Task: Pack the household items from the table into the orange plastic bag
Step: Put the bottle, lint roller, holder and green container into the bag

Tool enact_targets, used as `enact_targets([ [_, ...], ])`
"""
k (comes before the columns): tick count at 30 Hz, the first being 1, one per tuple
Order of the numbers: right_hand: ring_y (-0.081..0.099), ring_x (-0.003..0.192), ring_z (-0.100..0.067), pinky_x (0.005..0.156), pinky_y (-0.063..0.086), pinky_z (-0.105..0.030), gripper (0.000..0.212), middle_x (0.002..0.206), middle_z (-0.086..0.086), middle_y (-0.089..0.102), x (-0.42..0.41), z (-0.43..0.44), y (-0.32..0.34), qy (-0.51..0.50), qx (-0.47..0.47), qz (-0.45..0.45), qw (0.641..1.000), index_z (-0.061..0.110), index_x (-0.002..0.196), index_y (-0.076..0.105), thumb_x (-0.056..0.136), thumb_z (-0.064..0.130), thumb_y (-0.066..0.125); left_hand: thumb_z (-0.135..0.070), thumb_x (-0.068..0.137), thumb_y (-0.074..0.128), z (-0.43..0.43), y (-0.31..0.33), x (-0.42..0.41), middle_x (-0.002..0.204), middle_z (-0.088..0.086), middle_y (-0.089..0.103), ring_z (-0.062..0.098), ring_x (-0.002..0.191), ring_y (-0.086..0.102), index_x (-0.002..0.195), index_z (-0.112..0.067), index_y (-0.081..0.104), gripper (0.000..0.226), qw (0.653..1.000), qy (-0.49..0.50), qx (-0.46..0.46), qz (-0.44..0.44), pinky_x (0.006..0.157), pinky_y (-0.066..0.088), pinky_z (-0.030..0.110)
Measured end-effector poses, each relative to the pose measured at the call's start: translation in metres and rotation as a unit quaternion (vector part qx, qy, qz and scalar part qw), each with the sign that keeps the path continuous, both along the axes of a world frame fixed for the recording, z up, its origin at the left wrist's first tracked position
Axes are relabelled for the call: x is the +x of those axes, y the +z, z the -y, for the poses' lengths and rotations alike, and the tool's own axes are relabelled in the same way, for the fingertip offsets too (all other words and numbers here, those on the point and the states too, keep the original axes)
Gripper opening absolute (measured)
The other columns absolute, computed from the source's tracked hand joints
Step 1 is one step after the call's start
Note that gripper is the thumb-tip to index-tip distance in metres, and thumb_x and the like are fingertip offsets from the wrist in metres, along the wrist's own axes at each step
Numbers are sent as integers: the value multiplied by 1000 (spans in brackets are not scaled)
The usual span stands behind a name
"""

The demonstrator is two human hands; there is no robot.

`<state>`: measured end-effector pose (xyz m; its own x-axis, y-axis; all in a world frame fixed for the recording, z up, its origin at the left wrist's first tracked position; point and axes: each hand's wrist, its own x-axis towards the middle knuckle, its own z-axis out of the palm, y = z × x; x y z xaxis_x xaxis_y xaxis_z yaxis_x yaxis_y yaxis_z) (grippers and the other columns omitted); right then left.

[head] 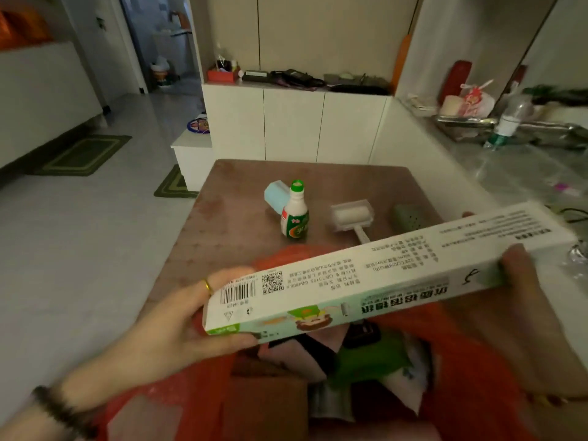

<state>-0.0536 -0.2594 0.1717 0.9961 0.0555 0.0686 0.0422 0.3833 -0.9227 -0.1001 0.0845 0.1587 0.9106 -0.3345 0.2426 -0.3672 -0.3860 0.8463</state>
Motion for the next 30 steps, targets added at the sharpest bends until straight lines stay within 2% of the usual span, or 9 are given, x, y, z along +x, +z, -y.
enact_targets([
  [2, 56, 115, -32, 88, 48, -52, 77, 131, -13, 57, -6, 20, -9, -19, -26, -19, 999, 30, 114, 59, 45, 58, 81, -55, 66, 70, 4, -2, 5, 121, -28, 58, -7, 110, 56, 121, -55, 44, 61, 999, -13, 43, 30, 85, 47, 7],
  [6, 70, 70, -6, 57, 58, -22, 15, 82, 4, 72, -29, 50, -34, -84, -84, -41, 992, 26, 96, 59, 92, 29, 45, -74, 64, 56, 3, -20, 8, 124, -23, 55, -8, 113, 51, 125, -59, 32, 67, 988, 13, 140, 70, 93, 43, 10],
  [10, 67, 55, -1, 47, 54, -15, 27, 66, 4, 71, -60, 55, -64, -109, -123, -108, 980, 22, 82, 58, 94, 6, 40, -95, 49, 30, -10, -49, -5, 136, 2, 46, 23, 123, 47, 143, -35, 21, 111, 904, 147, 397, 62, 102, 41, 41],
  [13, 65, 49, -3, 45, 53, -14, 22, 55, 7, 70, -78, 51, -95, -116, -125, -129, 977, 15, 79, 56, 90, -1, 44, -68, 70, 56, -22, -59, -15, 127, 3, 58, 22, 111, 59, 142, -28, 29, 87, 857, 168, 482, -67, 90, 47, 32],
  [17, 63, 60, 2, 53, 51, -12, 23, 69, 4, 71, -90, 25, -135, -75, -222, -68, 970, 30, 73, 65, 78, 8, 68, -23, 87, 60, -27, -54, -21, 81, 16, 72, 27, 66, 68, 98, -8, 64, 19, 926, 207, 244, -199, 58, 52, 31],
  [20, 67, 75, -1, 56, 53, -13, 31, 84, 8, 71, -88, 5, -148, -23, -284, -50, 957, 38, 68, 64, 70, 10, 74, -15, 90, 55, -22, -42, -31, 44, 5, 55, 15, 31, 51, 85, -5, 60, 12, 933, 217, 53, -283, 36, 48, 24],
  [22, 67, 83, -5, 58, 54, -14, 17, 90, 18, 70, -86, 0, -148, -3, -301, -44, 953, 40, 69, 65, 60, 33, 78, -14, 91, 52, -19, -37, -37, 39, -2, 39, 8, 25, 36, 83, -2, 56, 14, 930, 212, -23, -301, 33, 46, 21],
  [25, 61, 96, 5, 67, 52, -11, 28, 103, 29, 63, -86, 7, -156, 36, -344, -15, 938, 46, 79, 66, 55, 51, 79, -14, 91, 49, -22, -32, -43, 40, -2, 32, 6, 24, 27, 84, -2, 56, 15, 923, 211, -92, -308, 32, 45, 21],
  [30, 44, 109, 14, 92, 40, -11, 43, 112, 35, 55, -89, 18, -170, 49, -541, 128, 830, 53, 95, 59, 63, 79, 50, -22, 83, 54, -29, -25, -48, 35, -4, 30, 4, 22, 25, 92, -7, 50, 18, 900, 226, -164, -335, 31, 42, 17],
])
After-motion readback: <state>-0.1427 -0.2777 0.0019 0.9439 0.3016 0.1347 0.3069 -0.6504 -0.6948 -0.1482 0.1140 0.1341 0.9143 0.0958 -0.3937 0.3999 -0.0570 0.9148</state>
